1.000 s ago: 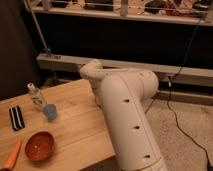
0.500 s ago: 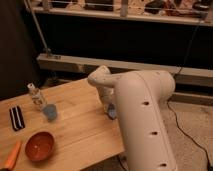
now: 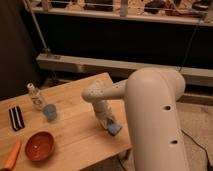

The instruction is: Wipe the white sponge on the table

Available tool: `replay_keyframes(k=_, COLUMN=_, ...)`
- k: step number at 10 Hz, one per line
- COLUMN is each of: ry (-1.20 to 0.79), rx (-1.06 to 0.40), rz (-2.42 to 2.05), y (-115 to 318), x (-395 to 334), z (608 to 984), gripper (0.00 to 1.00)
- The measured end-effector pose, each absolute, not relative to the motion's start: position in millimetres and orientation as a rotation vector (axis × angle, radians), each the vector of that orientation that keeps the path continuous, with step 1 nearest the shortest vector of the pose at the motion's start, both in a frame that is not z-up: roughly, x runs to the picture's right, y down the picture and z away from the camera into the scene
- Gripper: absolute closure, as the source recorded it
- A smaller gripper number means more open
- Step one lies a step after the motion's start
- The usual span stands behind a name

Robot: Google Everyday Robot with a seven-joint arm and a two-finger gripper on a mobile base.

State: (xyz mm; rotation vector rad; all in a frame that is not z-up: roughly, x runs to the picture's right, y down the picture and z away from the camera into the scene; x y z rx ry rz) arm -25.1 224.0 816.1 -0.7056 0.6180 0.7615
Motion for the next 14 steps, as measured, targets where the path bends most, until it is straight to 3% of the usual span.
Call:
replay_keyframes(k=5, ry=0.41, rx=-0.799, rz=0.537, y=246, x=-146, z=780, gripper=1.0)
replay_keyframes(k=9, ry=0.322, rx=-0.826, rz=0.419, y=255, x=-207, z=779, gripper=1.0)
replay_keyframes(k=14, ry=0.269, rx=-0.746, rz=0.449, y=200, x=-239, z=811, gripper=1.0)
